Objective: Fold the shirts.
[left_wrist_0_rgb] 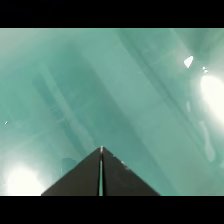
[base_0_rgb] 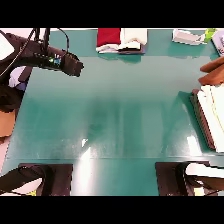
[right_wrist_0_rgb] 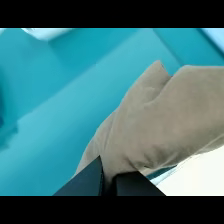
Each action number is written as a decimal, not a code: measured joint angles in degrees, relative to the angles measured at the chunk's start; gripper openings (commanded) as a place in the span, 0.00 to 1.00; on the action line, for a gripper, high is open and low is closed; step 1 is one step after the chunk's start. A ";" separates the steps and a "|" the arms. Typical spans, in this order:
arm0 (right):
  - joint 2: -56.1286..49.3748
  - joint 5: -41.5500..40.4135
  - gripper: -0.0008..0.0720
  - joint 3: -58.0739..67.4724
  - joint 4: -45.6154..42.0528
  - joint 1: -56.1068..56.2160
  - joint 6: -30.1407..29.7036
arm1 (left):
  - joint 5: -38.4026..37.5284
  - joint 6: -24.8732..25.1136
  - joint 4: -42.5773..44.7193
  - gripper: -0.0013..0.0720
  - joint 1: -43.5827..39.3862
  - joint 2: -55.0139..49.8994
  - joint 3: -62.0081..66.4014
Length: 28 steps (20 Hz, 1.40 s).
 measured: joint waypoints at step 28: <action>26.32 -2.54 0.88 -48.85 -18.23 -11.34 -9.90 | -4.44 0.20 -0.07 0.05 0.00 0.02 0.00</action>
